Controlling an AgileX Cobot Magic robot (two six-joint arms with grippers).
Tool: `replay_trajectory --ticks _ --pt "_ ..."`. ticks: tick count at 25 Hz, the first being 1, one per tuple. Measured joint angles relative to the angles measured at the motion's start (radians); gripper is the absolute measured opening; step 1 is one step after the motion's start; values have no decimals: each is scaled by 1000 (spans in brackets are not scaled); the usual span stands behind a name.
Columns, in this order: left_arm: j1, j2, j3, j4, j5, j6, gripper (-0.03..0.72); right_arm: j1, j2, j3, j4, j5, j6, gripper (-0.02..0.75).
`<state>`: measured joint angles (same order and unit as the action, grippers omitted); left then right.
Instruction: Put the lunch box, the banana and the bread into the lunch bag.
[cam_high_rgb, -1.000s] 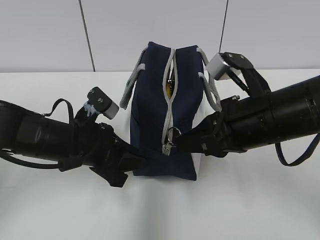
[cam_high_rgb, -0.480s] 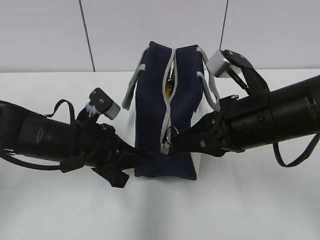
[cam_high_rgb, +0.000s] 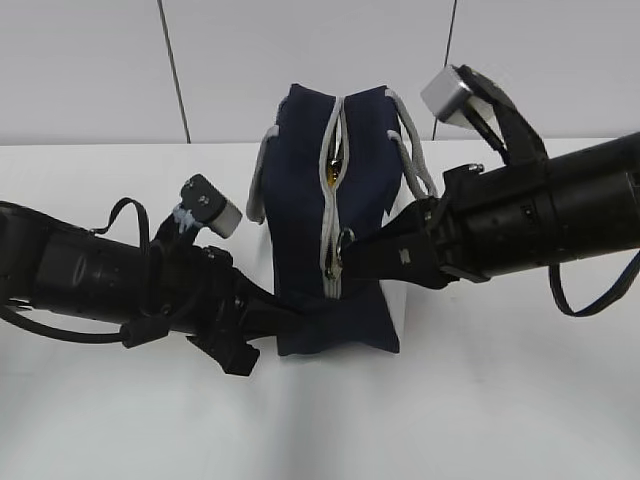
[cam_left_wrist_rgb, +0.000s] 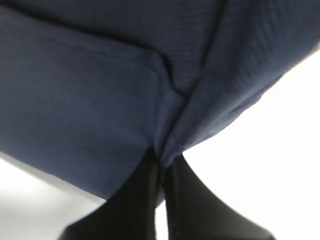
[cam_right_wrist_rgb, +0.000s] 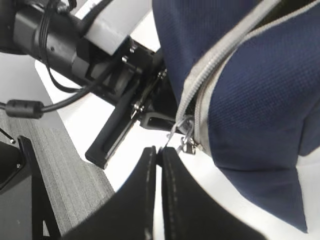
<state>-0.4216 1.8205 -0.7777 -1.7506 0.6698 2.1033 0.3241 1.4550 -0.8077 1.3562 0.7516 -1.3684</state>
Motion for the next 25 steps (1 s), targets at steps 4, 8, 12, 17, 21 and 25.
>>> replay_trajectory --ticks 4,8,12,17,21,25 --pt "0 0 -1 0 6 0 11 0 -2 -26 -4 0 29 -16" --pt "0 0 -1 0 11 0 11 0 -2 -53 -6 2 65 -16" --pt "0 0 -1 0 11 0 11 0 -2 -68 0 6 99 -16" --pt "0 4 -1 0 10 0 11 0 -2 -68 62 7 117 -16" --pt "0 10 -1 0 10 0 11 0 -2 -68 124 7 117 -16" --pt "0 11 -1 0 10 0 11 0 -2 -68 201 7 119 -16"
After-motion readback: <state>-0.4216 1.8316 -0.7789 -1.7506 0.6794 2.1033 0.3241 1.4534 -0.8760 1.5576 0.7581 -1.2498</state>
